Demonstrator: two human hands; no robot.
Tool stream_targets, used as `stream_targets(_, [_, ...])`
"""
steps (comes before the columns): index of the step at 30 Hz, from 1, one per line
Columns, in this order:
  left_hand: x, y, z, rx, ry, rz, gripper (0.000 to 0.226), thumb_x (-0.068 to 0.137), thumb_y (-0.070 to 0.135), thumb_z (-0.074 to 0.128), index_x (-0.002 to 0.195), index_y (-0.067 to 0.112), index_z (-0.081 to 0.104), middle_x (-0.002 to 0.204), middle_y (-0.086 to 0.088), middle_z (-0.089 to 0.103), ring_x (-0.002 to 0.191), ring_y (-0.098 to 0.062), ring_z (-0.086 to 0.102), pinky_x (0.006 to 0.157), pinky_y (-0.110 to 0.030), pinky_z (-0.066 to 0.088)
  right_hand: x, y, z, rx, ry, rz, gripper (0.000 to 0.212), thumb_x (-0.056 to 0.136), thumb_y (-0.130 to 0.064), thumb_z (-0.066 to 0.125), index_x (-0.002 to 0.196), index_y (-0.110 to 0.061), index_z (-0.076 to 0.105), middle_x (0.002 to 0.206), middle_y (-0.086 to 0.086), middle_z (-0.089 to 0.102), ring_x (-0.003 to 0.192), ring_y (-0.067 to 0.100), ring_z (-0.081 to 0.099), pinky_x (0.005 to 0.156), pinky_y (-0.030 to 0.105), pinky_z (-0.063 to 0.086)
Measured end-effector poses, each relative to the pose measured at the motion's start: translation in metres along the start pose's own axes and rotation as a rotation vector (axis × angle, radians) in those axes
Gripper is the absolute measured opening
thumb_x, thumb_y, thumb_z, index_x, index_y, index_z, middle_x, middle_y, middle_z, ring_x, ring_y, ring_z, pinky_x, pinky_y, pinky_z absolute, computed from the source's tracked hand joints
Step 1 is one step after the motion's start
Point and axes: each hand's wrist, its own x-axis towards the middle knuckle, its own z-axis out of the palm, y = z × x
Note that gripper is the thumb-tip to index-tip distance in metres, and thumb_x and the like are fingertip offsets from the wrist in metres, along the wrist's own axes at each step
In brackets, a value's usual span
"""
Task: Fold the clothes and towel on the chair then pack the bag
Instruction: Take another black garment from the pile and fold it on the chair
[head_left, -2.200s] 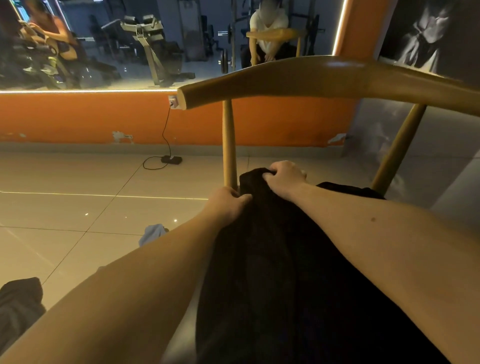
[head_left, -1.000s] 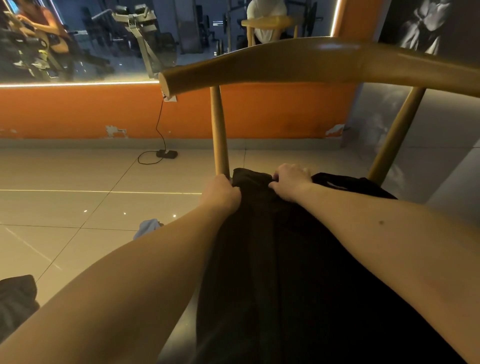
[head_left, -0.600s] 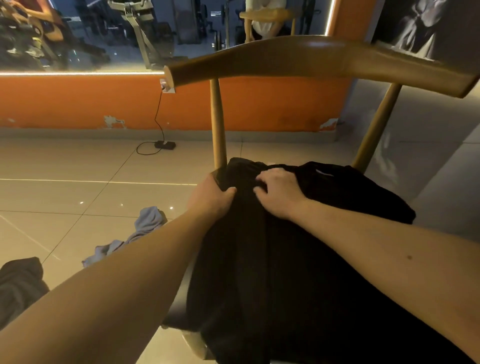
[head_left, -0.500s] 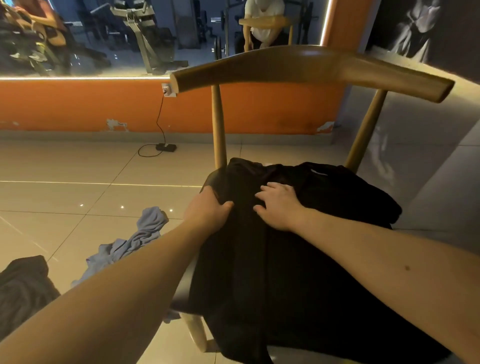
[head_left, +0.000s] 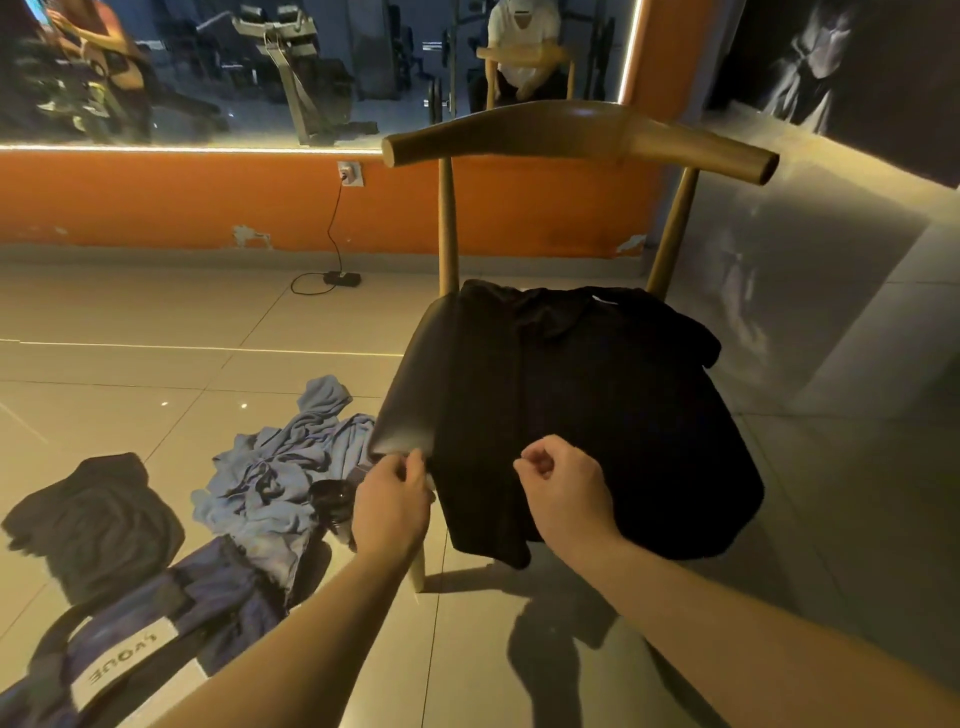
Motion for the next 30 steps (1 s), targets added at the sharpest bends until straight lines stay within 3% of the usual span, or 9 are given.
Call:
stream_targets(4, [-0.007,-0.020,0.019,-0.049,-0.187,-0.092,0.027,0.099,0.038,0.062,0.115,0.015,0.062,0.106,0.003,0.069,0.097,-0.016,0.066,0.089,-0.035,0.054,-0.030,0.007,0.019,0.119,-0.127,0.237,0.027,0.097,-0.035,0.066,0.123,-0.030,0.059,0.115,-0.011,0.062,0.108,0.008,0.060,0.086,0.023,0.053])
stream_targets(7, [-0.011,-0.023,0.027,-0.206,-0.347,-0.068,0.033,0.097,0.018,0.067,0.127,0.021,0.056,0.113,0.007,0.066,0.105,-0.012,0.065,0.083,-0.021,0.051,-0.037,0.005,0.035,0.261,-0.187,0.350,0.051,0.096,-0.029,0.068,0.143,-0.021,0.050,0.130,-0.003,0.059,0.118,0.014,0.058,0.089,0.022,0.050])
stream_targets(9, [-0.014,-0.028,0.025,-0.191,-0.376,-0.051,0.031,0.097,0.014,0.067,0.125,0.022,0.055,0.108,0.009,0.066,0.098,-0.005,0.065,0.073,-0.014,0.053,-0.037,0.005,0.041,0.314,-0.197,0.417,0.046,0.096,-0.026,0.068,0.139,-0.018,0.052,0.116,-0.003,0.063,0.106,0.013,0.062,0.090,0.027,0.054])
stream_targets(13, [-0.018,-0.043,0.017,-0.093,-0.404,-0.080,0.027,0.097,0.023,0.066,0.121,0.016,0.056,0.111,-0.002,0.068,0.102,-0.015,0.067,0.088,-0.031,0.056,-0.045,0.008,0.047,0.285,-0.264,0.506,0.005,0.100,-0.026,0.061,0.100,-0.023,0.059,0.098,-0.006,0.060,0.094,0.011,0.062,0.086,0.031,0.057])
stream_targets(19, [-0.025,-0.077,0.009,0.092,-0.483,-0.086,0.019,0.099,0.025,0.064,0.115,0.016,0.060,0.107,-0.006,0.071,0.096,-0.023,0.069,0.086,-0.048,0.060,-0.049,0.019,0.052,0.201,-0.294,0.655,0.053,0.102,-0.014,0.059,0.151,-0.009,0.040,0.149,0.013,0.048,0.139,0.032,0.045,0.111,0.038,0.041])
stream_targets(22, [-0.024,-0.087,0.016,0.154,-0.468,-0.084,0.020,0.099,0.026,0.064,0.115,0.016,0.060,0.105,-0.007,0.071,0.093,-0.025,0.068,0.087,-0.052,0.059,-0.051,0.024,0.043,0.146,-0.337,0.668,0.051,0.098,-0.015,0.065,0.145,-0.005,0.046,0.142,0.013,0.054,0.134,0.030,0.051,0.103,0.032,0.046])
stream_targets(25, [-0.031,-0.071,0.020,0.193,-0.407,-0.078,0.035,0.096,0.027,0.068,0.125,0.013,0.054,0.114,-0.006,0.068,0.100,-0.022,0.067,0.091,-0.041,0.057,-0.052,0.037,0.031,0.102,-0.376,0.692,0.051,0.092,-0.021,0.073,0.136,-0.006,0.051,0.129,0.010,0.060,0.122,0.028,0.058,0.090,0.029,0.049])
stream_targets(28, [-0.043,-0.044,0.026,0.181,-0.248,-0.110,0.050,0.096,0.028,0.069,0.135,0.013,0.041,0.122,-0.007,0.062,0.107,-0.028,0.065,0.085,-0.037,0.053,-0.042,0.052,0.006,0.071,-0.256,0.665,0.033,0.095,-0.024,0.069,0.120,-0.005,0.058,0.106,0.009,0.064,0.098,0.026,0.063,0.086,0.035,0.052])
stream_targets(30, [-0.053,-0.021,0.036,0.177,-0.172,-0.077,0.036,0.097,0.028,0.066,0.123,0.016,0.043,0.112,-0.006,0.064,0.092,-0.022,0.066,0.078,-0.036,0.054,-0.035,0.061,-0.020,0.009,-0.154,0.562,0.018,0.098,-0.028,0.062,0.103,-0.011,0.064,0.094,0.006,0.066,0.084,0.021,0.063,0.082,0.038,0.056])
